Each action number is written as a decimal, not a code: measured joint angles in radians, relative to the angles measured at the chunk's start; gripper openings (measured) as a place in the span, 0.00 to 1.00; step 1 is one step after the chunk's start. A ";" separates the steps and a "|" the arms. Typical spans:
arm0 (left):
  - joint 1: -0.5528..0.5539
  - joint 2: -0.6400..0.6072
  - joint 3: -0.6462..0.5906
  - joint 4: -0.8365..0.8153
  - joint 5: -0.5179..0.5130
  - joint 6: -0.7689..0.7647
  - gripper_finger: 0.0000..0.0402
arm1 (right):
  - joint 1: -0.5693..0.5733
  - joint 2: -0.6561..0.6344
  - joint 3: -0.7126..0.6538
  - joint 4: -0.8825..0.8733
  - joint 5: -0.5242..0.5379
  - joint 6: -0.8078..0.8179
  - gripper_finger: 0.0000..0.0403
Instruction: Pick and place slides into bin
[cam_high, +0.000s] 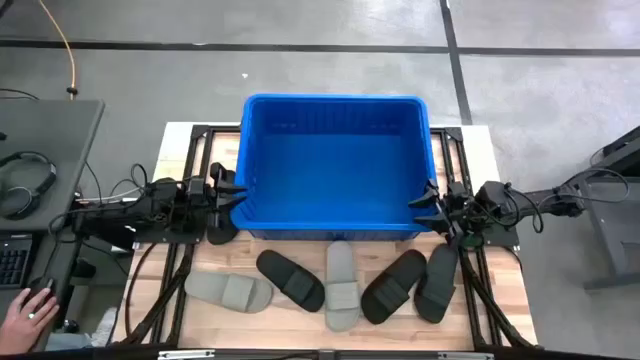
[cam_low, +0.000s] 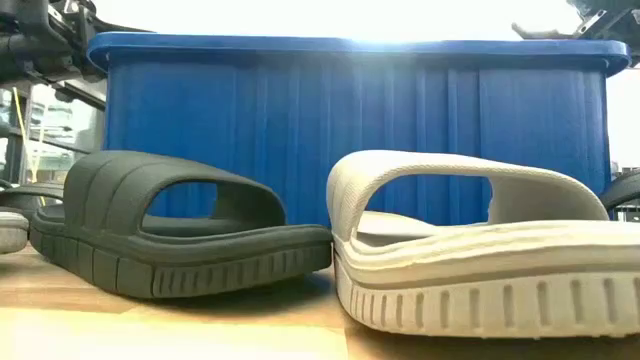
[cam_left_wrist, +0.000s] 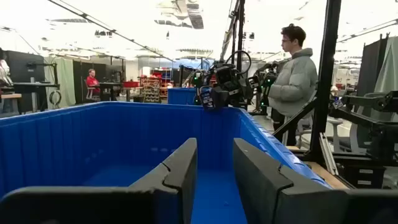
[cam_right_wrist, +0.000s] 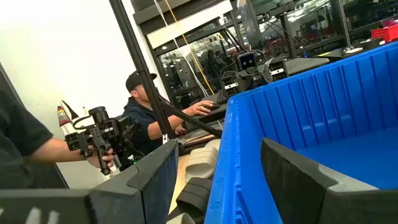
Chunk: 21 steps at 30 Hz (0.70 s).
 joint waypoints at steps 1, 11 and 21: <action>0.000 0.000 0.000 0.000 0.000 0.000 0.23 | 0.000 0.000 0.000 0.000 0.000 0.000 0.54; 0.000 0.000 0.000 0.004 -0.002 -0.077 0.23 | 0.000 0.000 0.000 0.001 0.001 0.001 0.54; 0.000 0.001 0.000 0.062 -0.079 -0.326 0.23 | 0.000 0.000 0.000 0.255 0.118 0.023 0.54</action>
